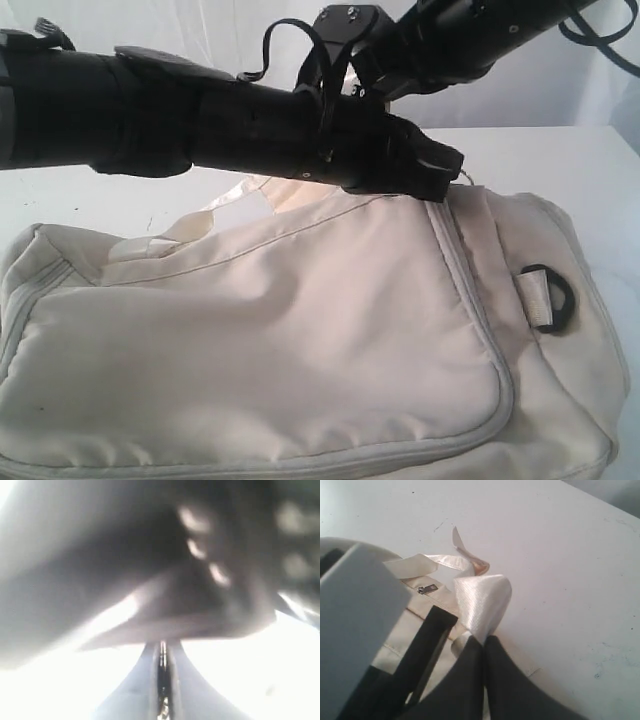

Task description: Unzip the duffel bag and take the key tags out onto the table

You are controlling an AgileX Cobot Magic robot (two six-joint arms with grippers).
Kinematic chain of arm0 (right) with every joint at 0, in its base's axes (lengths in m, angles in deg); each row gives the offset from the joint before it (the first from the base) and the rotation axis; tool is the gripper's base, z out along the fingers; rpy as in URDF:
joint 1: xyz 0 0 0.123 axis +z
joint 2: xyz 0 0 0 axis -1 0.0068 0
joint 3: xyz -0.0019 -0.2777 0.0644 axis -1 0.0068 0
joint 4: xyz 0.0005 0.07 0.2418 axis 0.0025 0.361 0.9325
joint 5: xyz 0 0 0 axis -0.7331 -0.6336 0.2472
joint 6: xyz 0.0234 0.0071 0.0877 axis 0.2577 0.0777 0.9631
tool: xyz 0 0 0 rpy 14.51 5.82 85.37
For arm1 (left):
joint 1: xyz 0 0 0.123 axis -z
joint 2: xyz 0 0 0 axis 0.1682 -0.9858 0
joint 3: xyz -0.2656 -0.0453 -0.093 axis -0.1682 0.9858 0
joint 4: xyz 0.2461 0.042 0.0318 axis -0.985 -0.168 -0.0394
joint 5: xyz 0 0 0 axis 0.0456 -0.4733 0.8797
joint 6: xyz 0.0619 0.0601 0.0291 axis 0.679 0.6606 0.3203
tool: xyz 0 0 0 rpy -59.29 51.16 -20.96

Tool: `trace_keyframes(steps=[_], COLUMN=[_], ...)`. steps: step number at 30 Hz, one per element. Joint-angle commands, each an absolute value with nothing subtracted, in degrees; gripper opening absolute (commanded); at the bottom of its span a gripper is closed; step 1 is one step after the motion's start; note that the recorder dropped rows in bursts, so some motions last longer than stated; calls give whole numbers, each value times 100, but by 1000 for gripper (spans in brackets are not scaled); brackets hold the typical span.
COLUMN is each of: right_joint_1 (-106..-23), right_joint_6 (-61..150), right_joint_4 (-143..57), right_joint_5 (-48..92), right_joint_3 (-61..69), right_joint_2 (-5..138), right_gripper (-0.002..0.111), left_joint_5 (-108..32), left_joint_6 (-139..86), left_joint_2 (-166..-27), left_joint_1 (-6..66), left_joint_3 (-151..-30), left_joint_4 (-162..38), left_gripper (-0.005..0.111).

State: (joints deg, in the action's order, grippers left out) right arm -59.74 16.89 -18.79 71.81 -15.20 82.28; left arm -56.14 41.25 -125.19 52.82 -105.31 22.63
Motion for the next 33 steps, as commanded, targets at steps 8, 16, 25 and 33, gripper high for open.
trace_keyframes(steps=[8, 16, 25, 33], right_joint_1=[-5965, -5965, -5965, -5965], right_joint_6=[1875, 3381, 3384, 3384], right_joint_4=[-2271, -4703, -4850, -4230], right_joint_5=[6866, 7560, 9202, 9202], right_joint_3=[-1575, -1565, -1543, -1254], right_joint_2=[8109, 7885, 7616, 7368], right_gripper=[35, 70, 70, 64], left_joint_5=[-7218, -7793, -8133, -8133], left_joint_6=[2492, 2360, 2269, 2280], left_joint_2=[-12279, -12279, -12279, -12279], left_joint_1=[5308, 5322, 5490, 6017], left_joint_3=[-10556, -10556, -10556, -10556], left_joint_4=[717, 727, 767, 767], left_gripper=[0, 0, 0, 0])
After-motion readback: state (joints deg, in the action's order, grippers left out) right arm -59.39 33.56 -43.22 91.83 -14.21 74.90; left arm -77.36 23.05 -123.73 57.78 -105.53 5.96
